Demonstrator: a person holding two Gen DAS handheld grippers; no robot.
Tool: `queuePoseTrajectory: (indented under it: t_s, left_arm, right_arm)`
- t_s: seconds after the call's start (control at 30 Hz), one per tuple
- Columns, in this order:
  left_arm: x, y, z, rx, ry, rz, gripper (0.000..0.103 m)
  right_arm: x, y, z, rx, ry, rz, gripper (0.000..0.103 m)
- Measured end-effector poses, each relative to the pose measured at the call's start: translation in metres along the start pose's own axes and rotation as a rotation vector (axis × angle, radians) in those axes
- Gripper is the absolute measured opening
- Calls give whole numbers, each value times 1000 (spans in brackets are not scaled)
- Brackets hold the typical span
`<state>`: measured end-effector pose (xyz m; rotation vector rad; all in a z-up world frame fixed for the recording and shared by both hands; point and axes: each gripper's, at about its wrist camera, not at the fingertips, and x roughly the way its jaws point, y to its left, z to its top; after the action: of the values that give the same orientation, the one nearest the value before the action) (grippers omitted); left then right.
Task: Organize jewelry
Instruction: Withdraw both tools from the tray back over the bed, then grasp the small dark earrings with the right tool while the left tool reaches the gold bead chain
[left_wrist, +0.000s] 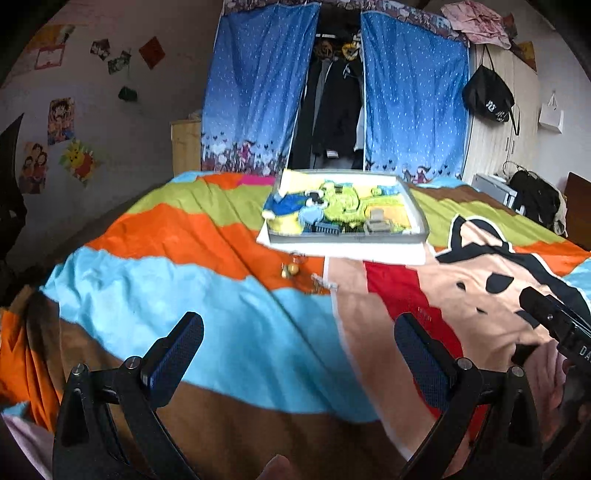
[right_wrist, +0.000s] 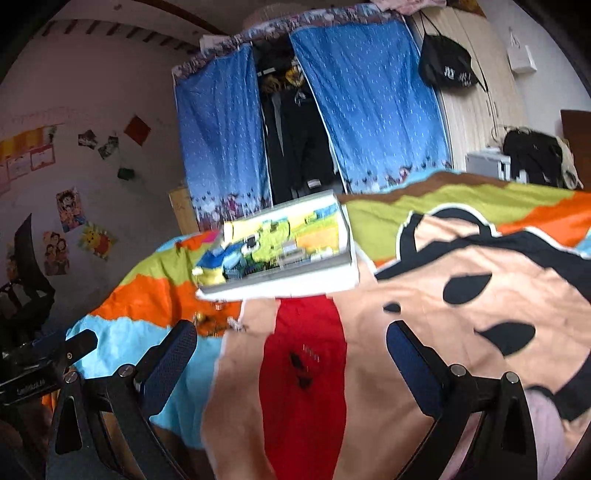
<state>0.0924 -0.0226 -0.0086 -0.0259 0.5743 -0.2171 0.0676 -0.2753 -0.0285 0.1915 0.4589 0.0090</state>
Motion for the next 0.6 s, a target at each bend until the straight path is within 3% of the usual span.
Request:
queuePoseTrajectory:
  t_s: [0.23, 0.6]
  left_arm:
    - [8, 5, -8, -20, 83, -3, 101]
    - [34, 10, -13, -21, 182, 1, 101]
  right_arm:
    - [18, 5, -16, -4, 136, -49, 103]
    - [46, -2, -19, 39, 271, 0, 103]
